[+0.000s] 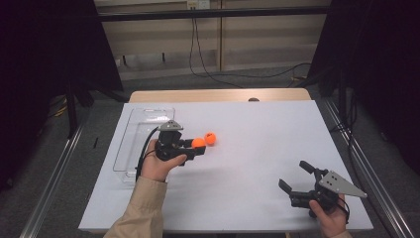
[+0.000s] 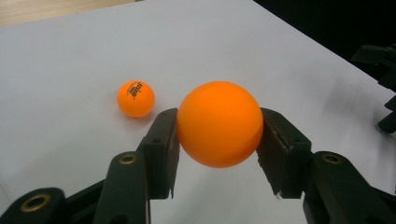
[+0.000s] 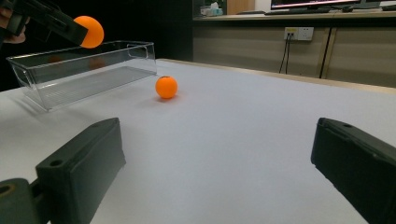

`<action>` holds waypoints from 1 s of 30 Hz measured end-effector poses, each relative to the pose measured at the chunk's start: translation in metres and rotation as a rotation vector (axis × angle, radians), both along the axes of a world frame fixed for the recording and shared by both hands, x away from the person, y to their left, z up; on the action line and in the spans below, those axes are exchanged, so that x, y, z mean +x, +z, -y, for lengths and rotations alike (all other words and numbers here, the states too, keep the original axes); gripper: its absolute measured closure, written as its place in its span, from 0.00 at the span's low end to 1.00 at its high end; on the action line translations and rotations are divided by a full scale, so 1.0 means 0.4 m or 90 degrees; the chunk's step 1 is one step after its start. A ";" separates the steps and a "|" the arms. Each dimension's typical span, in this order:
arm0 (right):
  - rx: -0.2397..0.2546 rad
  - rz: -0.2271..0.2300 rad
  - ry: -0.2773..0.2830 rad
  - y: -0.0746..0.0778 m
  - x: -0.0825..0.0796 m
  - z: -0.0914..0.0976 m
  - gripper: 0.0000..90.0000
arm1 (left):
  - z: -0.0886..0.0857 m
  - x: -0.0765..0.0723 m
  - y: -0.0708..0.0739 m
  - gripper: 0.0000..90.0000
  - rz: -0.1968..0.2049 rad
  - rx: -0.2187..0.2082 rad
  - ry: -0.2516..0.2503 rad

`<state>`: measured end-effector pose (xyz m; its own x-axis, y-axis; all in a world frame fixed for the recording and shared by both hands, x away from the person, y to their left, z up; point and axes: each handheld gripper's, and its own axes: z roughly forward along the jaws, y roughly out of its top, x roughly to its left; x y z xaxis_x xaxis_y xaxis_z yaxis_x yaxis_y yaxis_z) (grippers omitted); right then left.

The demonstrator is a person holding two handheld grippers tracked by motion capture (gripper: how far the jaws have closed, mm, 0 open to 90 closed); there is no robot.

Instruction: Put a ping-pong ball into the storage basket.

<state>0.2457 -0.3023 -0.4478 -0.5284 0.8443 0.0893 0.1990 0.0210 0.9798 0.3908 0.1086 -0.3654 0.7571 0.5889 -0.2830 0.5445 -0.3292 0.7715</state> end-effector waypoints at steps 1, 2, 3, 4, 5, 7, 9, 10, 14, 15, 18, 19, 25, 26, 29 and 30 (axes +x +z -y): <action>0.000 0.000 0.000 0.000 0.000 0.000 0.02 | -0.002 0.000 0.001 0.57 0.000 0.000 -0.001; 0.000 0.000 0.000 0.000 0.000 0.000 0.02 | -0.003 0.000 0.001 0.57 -0.002 -0.001 0.000; 0.001 0.000 -0.001 0.000 0.000 0.000 0.02 | -0.004 0.000 0.002 0.57 -0.001 -0.001 0.003; 0.000 0.001 0.000 0.000 0.000 0.000 0.02 | -0.005 0.000 0.002 0.57 -0.001 -0.001 0.002; 0.000 0.000 0.000 0.000 0.000 0.000 0.02 | -0.005 0.000 0.003 0.57 -0.001 -0.001 0.002; 0.001 0.000 -0.001 0.000 0.000 0.000 0.02 | -0.007 0.001 0.005 0.57 0.001 -0.001 0.002; 0.000 0.000 0.000 0.000 0.000 0.000 0.02 | -0.010 0.001 0.006 0.57 0.000 -0.002 0.005; 0.001 0.000 0.000 0.000 0.000 0.000 0.02 | -0.011 0.002 0.005 0.57 0.000 -0.003 0.007; 0.000 0.000 0.000 0.000 0.000 0.000 0.02 | -0.016 0.003 0.006 0.57 -0.001 -0.005 0.011; 0.000 0.000 0.000 0.000 0.000 0.000 0.02 | -0.017 0.003 0.007 0.57 0.000 -0.004 0.011; 0.001 0.000 0.000 0.000 0.000 0.000 0.02 | -0.021 0.004 0.007 0.57 0.000 -0.004 0.012; 0.000 0.000 0.000 0.000 0.000 0.000 0.02 | -0.022 0.004 0.007 0.57 0.000 -0.005 0.013; 0.001 0.000 0.000 0.000 0.000 0.000 0.02 | -0.032 0.006 0.010 0.57 0.002 -0.003 0.021; 0.000 0.000 0.000 0.000 0.000 0.000 0.02 | -0.033 0.006 0.010 0.57 0.002 -0.003 0.022; 0.000 0.000 0.000 0.000 0.000 -0.001 0.02 | -0.035 0.007 0.010 0.57 0.003 -0.004 0.024; 0.001 0.000 0.000 0.000 0.000 0.000 0.02 | -0.036 0.008 0.009 0.57 0.002 -0.004 0.024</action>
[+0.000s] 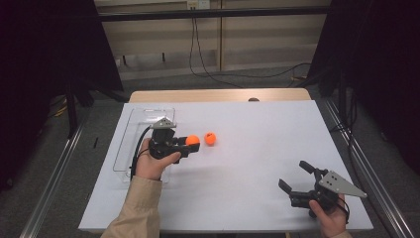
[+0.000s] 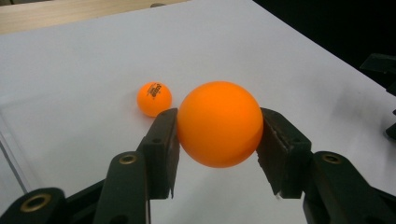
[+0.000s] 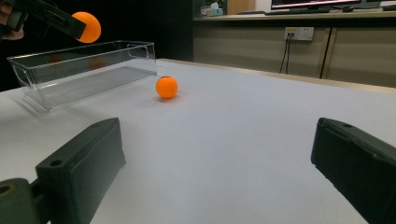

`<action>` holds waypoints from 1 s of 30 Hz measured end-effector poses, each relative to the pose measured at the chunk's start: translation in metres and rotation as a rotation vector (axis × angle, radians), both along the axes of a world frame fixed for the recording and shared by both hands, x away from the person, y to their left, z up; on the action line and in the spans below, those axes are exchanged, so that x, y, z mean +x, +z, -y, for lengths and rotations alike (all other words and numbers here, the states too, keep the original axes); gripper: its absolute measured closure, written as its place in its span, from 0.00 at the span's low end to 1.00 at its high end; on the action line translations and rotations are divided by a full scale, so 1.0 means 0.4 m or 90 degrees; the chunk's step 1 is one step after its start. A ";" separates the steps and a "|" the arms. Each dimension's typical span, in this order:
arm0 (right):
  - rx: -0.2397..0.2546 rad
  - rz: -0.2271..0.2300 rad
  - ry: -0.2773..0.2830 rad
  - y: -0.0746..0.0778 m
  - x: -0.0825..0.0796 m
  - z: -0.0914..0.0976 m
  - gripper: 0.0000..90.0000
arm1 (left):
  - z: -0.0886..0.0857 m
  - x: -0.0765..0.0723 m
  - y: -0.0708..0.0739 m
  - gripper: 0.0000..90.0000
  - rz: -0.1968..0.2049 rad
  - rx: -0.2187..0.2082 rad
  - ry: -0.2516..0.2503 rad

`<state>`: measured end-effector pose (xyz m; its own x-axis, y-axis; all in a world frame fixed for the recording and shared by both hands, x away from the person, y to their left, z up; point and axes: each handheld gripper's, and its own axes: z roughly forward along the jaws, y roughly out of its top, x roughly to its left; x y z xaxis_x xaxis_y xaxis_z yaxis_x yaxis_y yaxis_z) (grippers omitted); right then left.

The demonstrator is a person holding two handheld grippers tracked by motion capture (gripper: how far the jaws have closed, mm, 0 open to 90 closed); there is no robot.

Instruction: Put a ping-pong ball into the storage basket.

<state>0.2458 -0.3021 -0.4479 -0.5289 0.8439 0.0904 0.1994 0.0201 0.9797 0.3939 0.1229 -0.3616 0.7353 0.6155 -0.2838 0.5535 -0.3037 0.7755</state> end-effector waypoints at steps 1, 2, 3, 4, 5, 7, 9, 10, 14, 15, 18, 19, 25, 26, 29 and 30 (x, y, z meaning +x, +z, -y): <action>0.000 0.000 0.000 0.000 0.000 0.000 0.02 | -0.001 0.001 0.000 0.57 -0.001 -0.001 0.002; 0.000 0.000 0.000 0.000 0.000 0.000 0.02 | -0.002 0.001 0.000 0.57 -0.001 0.001 0.002; 0.000 0.000 0.000 0.000 0.000 0.001 0.02 | -0.003 0.001 -0.001 0.57 -0.002 0.000 0.002; 0.000 0.000 0.000 0.000 0.000 0.000 0.02 | -0.005 0.002 0.000 0.57 -0.001 0.003 0.002; 0.000 0.000 0.000 0.000 0.000 0.000 0.02 | -0.007 0.003 -0.001 0.57 0.000 0.003 0.003; 0.000 0.000 0.000 0.000 0.000 0.000 0.02 | -0.009 0.004 -0.001 0.57 -0.001 0.003 0.006; 0.000 -0.001 0.000 0.000 0.000 0.000 0.02 | -0.012 0.005 -0.001 0.57 -0.002 0.001 0.008; 0.000 0.000 0.000 0.000 0.000 0.000 0.02 | -0.013 0.005 -0.001 0.57 -0.002 0.000 0.010; 0.002 -0.001 -0.001 0.000 0.000 -0.001 0.02 | -0.018 0.006 -0.001 0.57 -0.002 -0.002 0.011; 0.002 -0.002 -0.001 0.000 0.000 -0.001 0.02 | -0.019 0.006 0.000 0.57 -0.002 -0.002 0.013; 0.000 -0.001 0.000 0.000 0.000 0.000 0.02 | -0.022 0.007 0.000 0.57 -0.001 0.000 0.014; 0.002 -0.001 -0.001 0.000 0.000 -0.001 0.02 | -0.023 0.008 0.000 0.57 -0.001 0.002 0.013; 0.002 -0.001 -0.001 0.000 0.000 -0.001 0.02 | -0.027 0.008 0.001 0.57 0.000 0.000 0.016; 0.000 0.000 0.000 0.000 0.000 0.000 0.02 | -0.027 0.008 0.001 0.57 -0.001 -0.003 0.020; 0.000 -0.001 0.000 0.000 0.000 0.000 0.02 | -0.030 0.008 0.001 0.57 -0.002 -0.003 0.020; 0.000 -0.001 0.000 0.000 0.000 0.000 0.02 | -0.031 0.009 0.001 0.57 -0.003 -0.002 0.021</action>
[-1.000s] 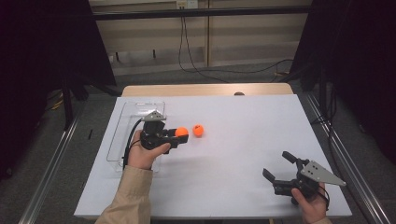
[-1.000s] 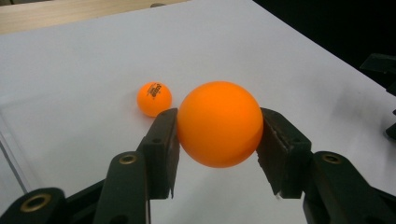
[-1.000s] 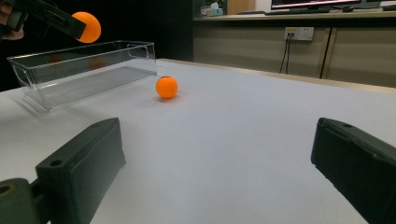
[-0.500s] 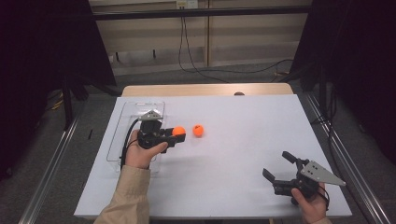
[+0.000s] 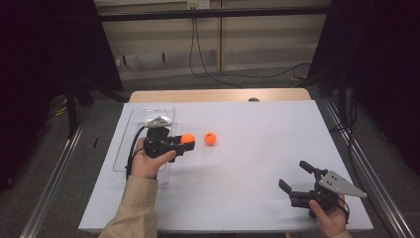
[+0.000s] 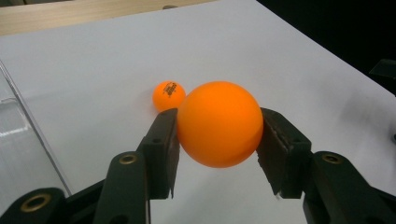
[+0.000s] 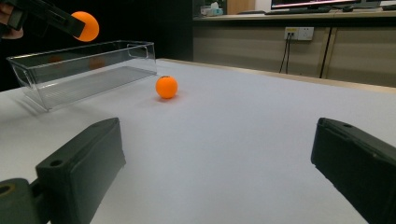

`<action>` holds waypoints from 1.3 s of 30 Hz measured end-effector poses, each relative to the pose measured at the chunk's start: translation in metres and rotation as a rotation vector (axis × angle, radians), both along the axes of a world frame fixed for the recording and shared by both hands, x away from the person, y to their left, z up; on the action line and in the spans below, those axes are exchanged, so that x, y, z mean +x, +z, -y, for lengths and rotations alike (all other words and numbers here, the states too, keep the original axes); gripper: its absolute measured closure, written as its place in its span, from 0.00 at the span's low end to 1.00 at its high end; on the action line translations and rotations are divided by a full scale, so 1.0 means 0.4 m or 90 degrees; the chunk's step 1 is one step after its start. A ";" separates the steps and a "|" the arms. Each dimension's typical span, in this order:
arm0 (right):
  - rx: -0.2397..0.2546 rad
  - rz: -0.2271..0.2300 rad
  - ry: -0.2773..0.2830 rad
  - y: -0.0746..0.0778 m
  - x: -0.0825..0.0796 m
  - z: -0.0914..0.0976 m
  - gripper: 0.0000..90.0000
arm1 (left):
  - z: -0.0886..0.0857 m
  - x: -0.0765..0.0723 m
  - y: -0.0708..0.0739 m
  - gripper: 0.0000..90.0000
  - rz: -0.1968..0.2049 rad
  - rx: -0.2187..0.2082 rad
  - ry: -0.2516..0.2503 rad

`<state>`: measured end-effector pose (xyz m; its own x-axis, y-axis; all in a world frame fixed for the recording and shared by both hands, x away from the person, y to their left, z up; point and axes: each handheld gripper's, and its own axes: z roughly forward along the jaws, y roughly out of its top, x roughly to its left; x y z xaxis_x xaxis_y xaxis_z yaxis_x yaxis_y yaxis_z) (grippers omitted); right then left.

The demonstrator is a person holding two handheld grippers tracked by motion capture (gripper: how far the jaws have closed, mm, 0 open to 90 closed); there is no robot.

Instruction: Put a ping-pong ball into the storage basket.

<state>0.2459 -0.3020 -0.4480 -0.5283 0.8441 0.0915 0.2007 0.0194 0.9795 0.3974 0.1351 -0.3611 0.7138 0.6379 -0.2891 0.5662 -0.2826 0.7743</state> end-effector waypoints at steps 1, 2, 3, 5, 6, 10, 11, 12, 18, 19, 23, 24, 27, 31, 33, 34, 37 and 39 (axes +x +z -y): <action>0.000 0.000 0.000 0.000 0.000 0.000 0.02 | -0.001 0.000 0.000 0.57 0.001 0.000 0.000; 0.001 0.000 0.000 0.000 0.000 -0.001 0.02 | -0.002 0.000 0.000 0.57 0.002 0.000 0.001; 0.002 0.000 0.000 0.000 0.000 -0.001 0.02 | -0.002 0.000 0.000 0.57 0.003 0.001 0.001; 0.001 0.000 0.000 0.000 0.000 0.000 0.02 | -0.004 0.001 0.001 0.57 0.004 0.002 0.001; 0.002 0.000 0.000 0.000 0.000 0.000 0.02 | -0.005 0.001 0.001 0.57 0.003 0.002 0.001; 0.001 0.000 0.000 0.000 0.000 0.000 0.02 | -0.007 0.001 0.001 0.57 0.002 0.002 0.003; 0.001 0.000 0.000 0.000 0.000 -0.001 0.02 | -0.007 0.002 0.000 0.57 0.002 0.002 0.003; 0.002 -0.001 0.000 0.000 0.000 -0.001 0.02 | -0.007 0.002 0.000 0.57 0.003 0.002 0.003; 0.000 0.000 0.000 0.000 0.000 0.000 0.02 | -0.013 0.003 0.000 0.57 0.001 0.003 0.007; 0.002 0.000 0.000 0.000 0.000 0.000 0.02 | -0.014 0.004 0.000 0.57 0.003 0.003 0.007; 0.000 0.000 0.000 0.000 0.000 0.000 0.02 | -0.017 0.005 0.000 0.57 0.001 0.003 0.010; 0.001 0.000 0.000 0.000 0.000 0.000 0.02 | -0.018 0.004 0.001 0.57 0.001 0.003 0.010; 0.000 0.001 0.001 0.000 0.000 0.000 0.02 | -0.020 0.005 0.001 0.57 0.002 0.001 0.012; 0.000 0.001 0.001 0.000 0.000 0.000 0.02 | -0.025 0.006 0.001 0.57 0.002 0.000 0.015; 0.000 0.001 0.001 0.000 0.000 0.000 0.02 | -0.026 0.006 0.001 0.57 0.002 -0.001 0.016; 0.000 0.001 0.001 0.000 0.000 0.000 0.02 | -0.028 0.006 0.002 0.57 0.002 -0.001 0.017; 0.000 0.001 0.000 0.000 0.000 0.000 0.02 | -0.031 0.007 0.002 0.57 0.002 0.000 0.019; 0.000 0.001 0.001 0.000 0.000 0.000 0.02 | -0.033 0.007 0.002 0.57 0.003 0.002 0.020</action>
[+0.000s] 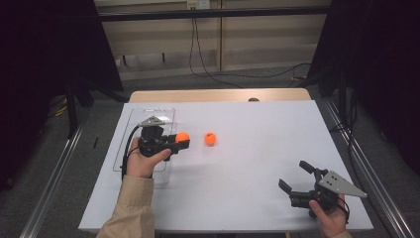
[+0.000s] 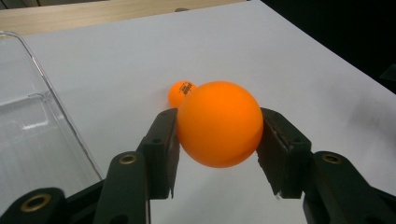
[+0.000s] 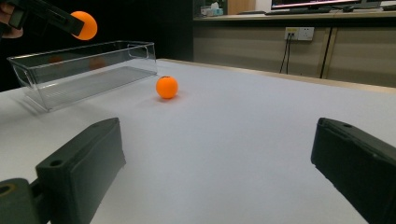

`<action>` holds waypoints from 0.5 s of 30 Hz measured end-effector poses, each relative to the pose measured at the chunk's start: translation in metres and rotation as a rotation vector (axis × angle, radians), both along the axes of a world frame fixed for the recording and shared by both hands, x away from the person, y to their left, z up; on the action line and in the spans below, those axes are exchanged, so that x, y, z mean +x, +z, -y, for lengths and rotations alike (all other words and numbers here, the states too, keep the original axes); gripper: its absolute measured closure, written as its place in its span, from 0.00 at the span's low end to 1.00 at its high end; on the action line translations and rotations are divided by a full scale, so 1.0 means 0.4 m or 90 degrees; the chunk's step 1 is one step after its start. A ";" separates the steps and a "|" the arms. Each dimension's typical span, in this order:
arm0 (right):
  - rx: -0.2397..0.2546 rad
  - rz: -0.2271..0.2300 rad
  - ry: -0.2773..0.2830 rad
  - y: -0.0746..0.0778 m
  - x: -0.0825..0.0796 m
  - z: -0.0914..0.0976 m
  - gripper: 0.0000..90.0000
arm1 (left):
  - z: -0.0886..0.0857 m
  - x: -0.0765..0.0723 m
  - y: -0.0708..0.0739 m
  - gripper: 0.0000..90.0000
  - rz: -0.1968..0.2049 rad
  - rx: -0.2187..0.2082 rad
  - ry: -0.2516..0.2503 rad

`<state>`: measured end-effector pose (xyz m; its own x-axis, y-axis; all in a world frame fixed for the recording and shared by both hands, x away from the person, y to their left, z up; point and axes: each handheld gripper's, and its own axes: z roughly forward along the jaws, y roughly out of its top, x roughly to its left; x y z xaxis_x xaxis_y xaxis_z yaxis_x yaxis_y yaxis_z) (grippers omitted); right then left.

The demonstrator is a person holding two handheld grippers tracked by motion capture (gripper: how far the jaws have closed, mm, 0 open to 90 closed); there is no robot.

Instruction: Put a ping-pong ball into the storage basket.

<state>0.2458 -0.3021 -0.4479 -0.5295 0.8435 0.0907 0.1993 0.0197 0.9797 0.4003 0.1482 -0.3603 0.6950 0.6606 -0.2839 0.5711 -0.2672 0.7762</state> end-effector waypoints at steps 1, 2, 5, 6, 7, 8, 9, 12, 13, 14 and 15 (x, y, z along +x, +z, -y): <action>0.000 0.000 0.000 0.000 0.000 0.000 0.02 | 0.000 0.000 0.000 0.57 0.000 0.001 0.000; 0.000 0.000 0.000 0.000 0.000 0.000 0.02 | -0.001 0.000 0.000 0.57 0.000 0.000 0.001; 0.000 0.000 0.000 0.000 0.000 0.000 0.02 | -0.002 0.001 0.000 0.57 0.000 0.001 0.001; 0.001 0.000 0.000 0.000 0.000 0.000 0.02 | -0.004 0.001 0.000 0.57 0.000 0.002 0.000; 0.000 0.000 0.000 0.000 0.000 0.000 0.02 | -0.005 0.001 0.000 0.57 -0.001 0.002 0.001; 0.000 0.000 0.000 0.000 0.000 0.000 0.02 | -0.005 0.001 0.000 0.57 0.000 0.001 0.002; 0.000 0.000 0.000 0.000 0.000 0.000 0.02 | -0.006 0.001 0.000 0.57 0.000 0.001 0.003; 0.000 0.000 0.000 0.000 0.000 0.000 0.02 | -0.008 0.002 0.000 0.57 0.001 0.002 0.005; 0.000 0.000 0.000 0.000 0.000 0.000 0.02 | -0.009 0.002 0.000 0.57 0.001 0.002 0.007; 0.001 0.000 0.000 0.000 0.000 0.000 0.02 | -0.009 0.002 0.000 0.57 0.000 0.003 0.006; 0.000 0.000 0.000 0.000 0.000 0.000 0.02 | -0.010 0.002 0.000 0.57 0.000 0.003 0.006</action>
